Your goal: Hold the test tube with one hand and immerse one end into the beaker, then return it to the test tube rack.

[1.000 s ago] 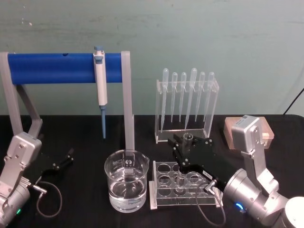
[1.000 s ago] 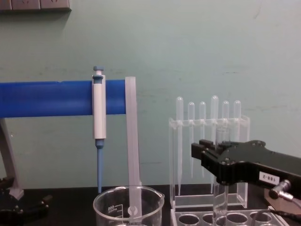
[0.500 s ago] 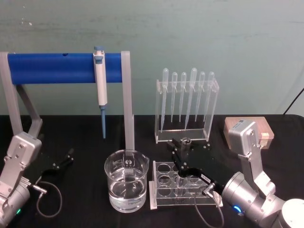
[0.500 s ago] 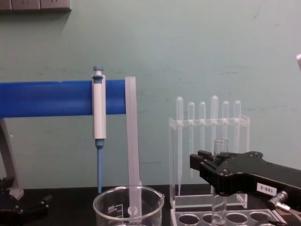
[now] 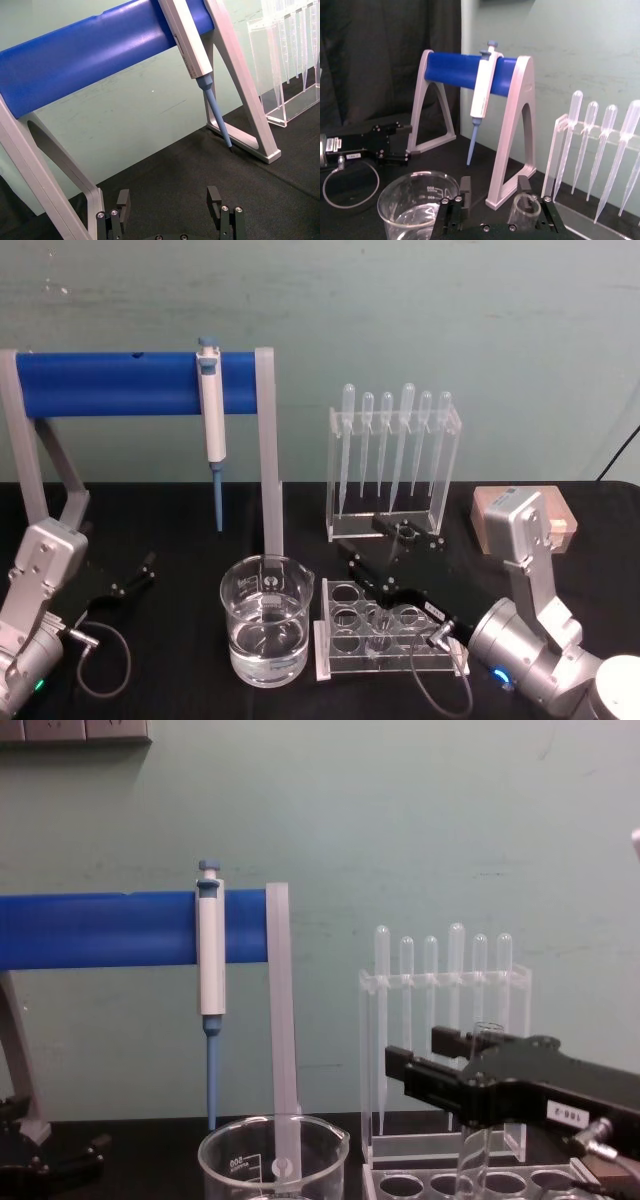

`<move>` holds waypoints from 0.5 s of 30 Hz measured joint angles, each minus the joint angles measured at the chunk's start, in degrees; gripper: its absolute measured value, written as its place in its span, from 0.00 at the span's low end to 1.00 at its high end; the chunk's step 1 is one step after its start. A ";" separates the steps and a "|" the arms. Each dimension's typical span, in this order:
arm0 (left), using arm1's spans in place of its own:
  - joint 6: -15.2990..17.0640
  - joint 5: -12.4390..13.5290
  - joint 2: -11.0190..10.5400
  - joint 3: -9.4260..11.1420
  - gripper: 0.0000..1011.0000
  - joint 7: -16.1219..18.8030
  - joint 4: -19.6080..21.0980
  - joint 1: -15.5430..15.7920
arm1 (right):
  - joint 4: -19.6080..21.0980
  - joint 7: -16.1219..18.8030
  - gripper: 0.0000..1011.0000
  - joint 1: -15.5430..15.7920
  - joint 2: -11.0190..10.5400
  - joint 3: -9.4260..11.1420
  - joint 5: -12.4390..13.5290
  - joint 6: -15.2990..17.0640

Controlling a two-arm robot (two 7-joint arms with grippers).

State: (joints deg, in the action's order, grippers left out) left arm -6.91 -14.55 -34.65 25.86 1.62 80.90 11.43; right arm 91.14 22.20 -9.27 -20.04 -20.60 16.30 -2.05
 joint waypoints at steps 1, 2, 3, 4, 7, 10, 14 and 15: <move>0.00 0.00 0.00 0.00 0.99 0.00 0.00 0.00 | 0.43 -0.05 0.60 0.08 -0.07 0.16 0.00 0.04; 0.00 0.00 0.00 0.00 0.99 0.00 0.00 0.00 | 0.70 -0.10 0.62 0.13 -0.12 0.25 0.01 0.06; 0.00 0.00 0.00 0.00 0.99 0.00 0.00 0.00 | 1.42 -0.31 0.66 0.31 -0.26 0.52 0.06 0.09; 0.00 0.00 0.00 0.00 0.99 0.00 0.00 0.00 | 1.85 -0.42 0.67 0.40 -0.36 0.70 0.11 0.08; 0.00 0.00 0.00 0.00 0.99 0.00 0.00 0.00 | 3.47 -0.85 0.75 0.92 -0.71 1.47 0.27 -0.02; 0.00 0.00 0.00 0.00 0.99 0.00 0.00 0.00 | 5.29 -1.35 0.86 1.75 -1.13 2.67 0.75 -0.40; 0.00 0.00 0.00 0.00 0.99 0.00 0.00 0.00 | 7.45 -2.23 0.96 3.28 -1.63 4.81 1.73 -1.14; 0.00 0.01 0.00 0.00 0.99 0.00 0.00 0.00 | 7.95 -2.42 0.97 3.72 -1.72 5.45 1.99 -1.40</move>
State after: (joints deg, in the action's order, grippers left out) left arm -6.91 -14.55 -34.65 25.86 1.62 80.90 11.43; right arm 99.09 19.77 -5.55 -21.76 -15.15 18.28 -3.45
